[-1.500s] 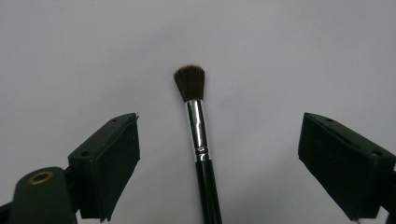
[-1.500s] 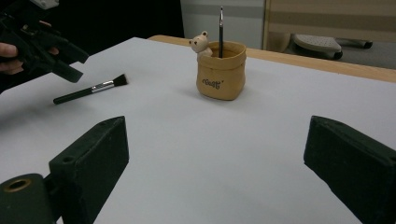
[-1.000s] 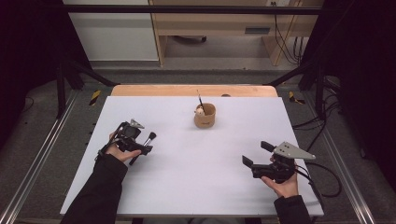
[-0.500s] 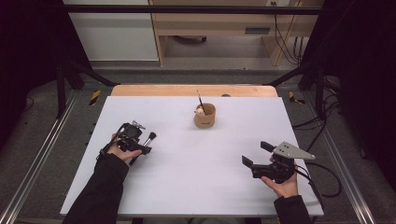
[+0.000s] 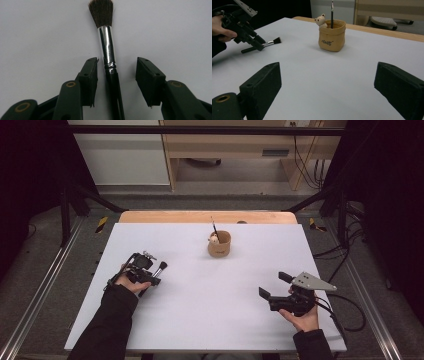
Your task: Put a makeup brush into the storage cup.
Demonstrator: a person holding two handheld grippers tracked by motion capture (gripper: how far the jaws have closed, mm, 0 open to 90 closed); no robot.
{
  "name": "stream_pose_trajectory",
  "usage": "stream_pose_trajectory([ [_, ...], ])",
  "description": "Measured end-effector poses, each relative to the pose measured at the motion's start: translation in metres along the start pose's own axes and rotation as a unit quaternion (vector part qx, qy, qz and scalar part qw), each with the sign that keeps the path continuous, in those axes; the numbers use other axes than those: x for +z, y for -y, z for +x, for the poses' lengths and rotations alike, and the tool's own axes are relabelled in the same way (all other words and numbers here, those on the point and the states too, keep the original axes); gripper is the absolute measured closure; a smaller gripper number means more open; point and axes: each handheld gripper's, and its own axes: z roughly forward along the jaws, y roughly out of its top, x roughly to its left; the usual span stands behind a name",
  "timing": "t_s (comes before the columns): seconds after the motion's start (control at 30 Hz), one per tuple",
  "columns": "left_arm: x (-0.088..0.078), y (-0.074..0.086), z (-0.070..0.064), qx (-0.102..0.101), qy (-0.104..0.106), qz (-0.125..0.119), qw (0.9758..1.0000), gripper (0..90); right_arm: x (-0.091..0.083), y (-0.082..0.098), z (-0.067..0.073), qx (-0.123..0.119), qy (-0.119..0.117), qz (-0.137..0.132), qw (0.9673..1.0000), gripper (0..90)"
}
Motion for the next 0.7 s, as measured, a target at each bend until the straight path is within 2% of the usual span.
stream_pose_trajectory([
  [0.2,-0.0006,0.0004,0.0019,-0.007,-0.001,0.000,1.0000,57.8,0.0003,0.0002,0.0000,-0.001,-0.001,0.000,1.0000,8.0],
  [0.7,-0.0022,0.0017,0.0033,-0.005,0.002,0.004,1.0000,71.8,0.0006,0.0003,0.0002,0.000,-0.001,0.002,1.0000,8.1],
])
